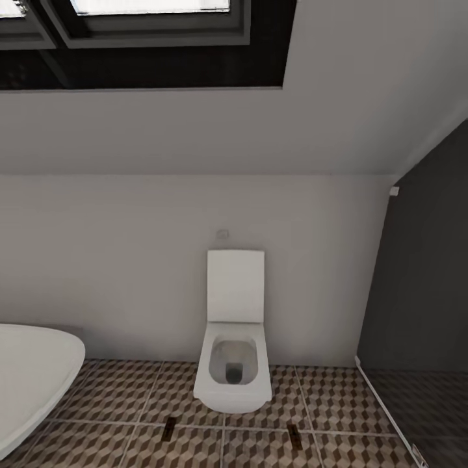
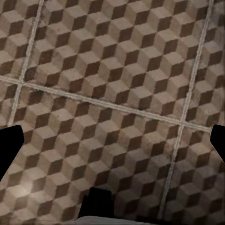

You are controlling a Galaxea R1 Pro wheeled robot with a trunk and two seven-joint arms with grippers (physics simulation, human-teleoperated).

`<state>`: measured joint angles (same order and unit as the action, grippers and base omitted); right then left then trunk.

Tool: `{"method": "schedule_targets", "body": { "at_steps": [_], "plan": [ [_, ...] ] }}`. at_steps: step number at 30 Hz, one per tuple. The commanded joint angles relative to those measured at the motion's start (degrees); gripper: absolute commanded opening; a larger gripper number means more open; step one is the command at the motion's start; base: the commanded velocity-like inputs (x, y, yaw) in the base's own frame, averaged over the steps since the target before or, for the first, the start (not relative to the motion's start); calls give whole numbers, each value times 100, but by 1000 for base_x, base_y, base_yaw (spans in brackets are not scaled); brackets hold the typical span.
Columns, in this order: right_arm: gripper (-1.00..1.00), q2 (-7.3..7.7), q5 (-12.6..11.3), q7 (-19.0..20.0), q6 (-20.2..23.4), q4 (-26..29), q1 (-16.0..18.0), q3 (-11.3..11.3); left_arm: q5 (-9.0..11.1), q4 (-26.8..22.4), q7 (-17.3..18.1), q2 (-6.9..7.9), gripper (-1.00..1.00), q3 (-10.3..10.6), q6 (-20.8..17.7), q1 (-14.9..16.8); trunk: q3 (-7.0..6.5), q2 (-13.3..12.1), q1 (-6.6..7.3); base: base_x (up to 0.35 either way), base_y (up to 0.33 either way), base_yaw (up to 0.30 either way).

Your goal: Take the four mousetraps from the cabinet in the bathroom and place them on the bathroom floor. Make sure all four end up on the same floor surface, and ensure that at least two of them are either under or directly next to the same bathroom sink.

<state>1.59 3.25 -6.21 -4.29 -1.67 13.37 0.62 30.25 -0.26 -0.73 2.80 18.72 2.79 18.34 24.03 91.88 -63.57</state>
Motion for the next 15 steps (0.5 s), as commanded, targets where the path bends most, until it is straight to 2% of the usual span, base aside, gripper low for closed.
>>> {"method": "schedule_targets", "body": {
  "at_steps": [1,15],
  "plan": [
    [100,-11,36,-17,-30,-18,-19,8,39,0,-7,-18,100,49,14,-26,-12,-38,23,0,0,0],
    [100,-175,22,-12,-22,-18,-196,8,6,-3,-6,-131,100,55,20,-350,-264,-600,331,0,0,0]
  ]
}}
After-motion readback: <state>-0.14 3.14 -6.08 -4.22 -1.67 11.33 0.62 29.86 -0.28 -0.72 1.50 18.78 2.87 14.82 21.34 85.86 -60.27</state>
